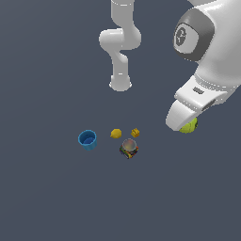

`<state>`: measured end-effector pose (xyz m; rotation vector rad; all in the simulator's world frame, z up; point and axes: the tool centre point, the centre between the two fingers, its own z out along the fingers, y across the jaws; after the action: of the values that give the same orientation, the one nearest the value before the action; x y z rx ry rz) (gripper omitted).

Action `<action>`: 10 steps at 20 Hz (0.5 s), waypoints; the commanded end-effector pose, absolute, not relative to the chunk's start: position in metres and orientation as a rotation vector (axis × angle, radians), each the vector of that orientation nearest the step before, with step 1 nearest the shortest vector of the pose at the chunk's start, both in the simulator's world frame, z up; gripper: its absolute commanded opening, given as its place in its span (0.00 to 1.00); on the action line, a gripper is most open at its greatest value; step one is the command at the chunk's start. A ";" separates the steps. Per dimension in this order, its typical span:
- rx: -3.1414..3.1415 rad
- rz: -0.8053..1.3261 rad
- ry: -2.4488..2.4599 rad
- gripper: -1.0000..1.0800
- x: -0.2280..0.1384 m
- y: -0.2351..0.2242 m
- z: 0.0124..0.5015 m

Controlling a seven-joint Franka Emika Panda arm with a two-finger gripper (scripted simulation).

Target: Pick up a designated object from a clutter of objects.

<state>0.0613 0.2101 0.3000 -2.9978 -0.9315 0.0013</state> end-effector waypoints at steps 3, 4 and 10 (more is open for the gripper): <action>-2.998 0.000 -0.931 0.00 0.077 0.208 0.330; -2.999 0.000 -0.931 0.00 0.080 0.207 0.335; -3.000 0.000 -0.931 0.00 0.094 0.206 0.359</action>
<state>0.0905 0.2059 0.3525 -2.9998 -0.9302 0.0017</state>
